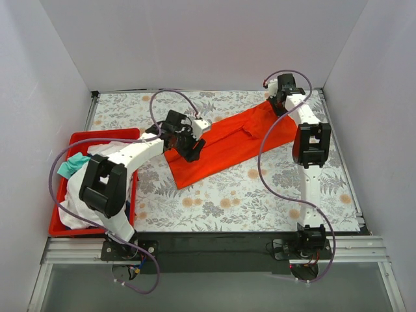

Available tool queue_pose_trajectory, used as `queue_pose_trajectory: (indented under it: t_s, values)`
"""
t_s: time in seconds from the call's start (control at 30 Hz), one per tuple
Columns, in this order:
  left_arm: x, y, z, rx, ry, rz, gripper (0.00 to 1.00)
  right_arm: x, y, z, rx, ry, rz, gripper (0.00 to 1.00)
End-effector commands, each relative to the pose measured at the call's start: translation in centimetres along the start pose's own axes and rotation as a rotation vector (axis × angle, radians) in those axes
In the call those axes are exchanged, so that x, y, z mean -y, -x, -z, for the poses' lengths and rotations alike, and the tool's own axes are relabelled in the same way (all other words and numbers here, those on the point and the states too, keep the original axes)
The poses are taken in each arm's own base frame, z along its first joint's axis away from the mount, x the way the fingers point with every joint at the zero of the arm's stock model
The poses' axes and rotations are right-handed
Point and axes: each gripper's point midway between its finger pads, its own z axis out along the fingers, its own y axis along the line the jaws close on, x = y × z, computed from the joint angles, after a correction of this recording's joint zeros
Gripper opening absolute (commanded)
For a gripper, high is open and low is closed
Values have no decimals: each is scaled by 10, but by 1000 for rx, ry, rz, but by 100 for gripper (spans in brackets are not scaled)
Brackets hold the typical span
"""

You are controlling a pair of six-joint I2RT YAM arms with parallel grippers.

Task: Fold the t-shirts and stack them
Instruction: Fold the tshirt

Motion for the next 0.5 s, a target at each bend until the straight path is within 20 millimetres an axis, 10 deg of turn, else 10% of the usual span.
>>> queue_pose_trajectory:
  t_s: [0.0, 0.27, 0.47]
  values:
    - [6, -11, -21, -96, 34, -119, 50, 18, 67, 37, 191, -121, 26, 1]
    - [10, -50, -68, -290, 138, -237, 41, 16, 81, 144, 324, -110, -2, 1]
    - [51, -83, -63, -386, 49, -278, 33, 9, 67, 185, 320, -55, -29, 1]
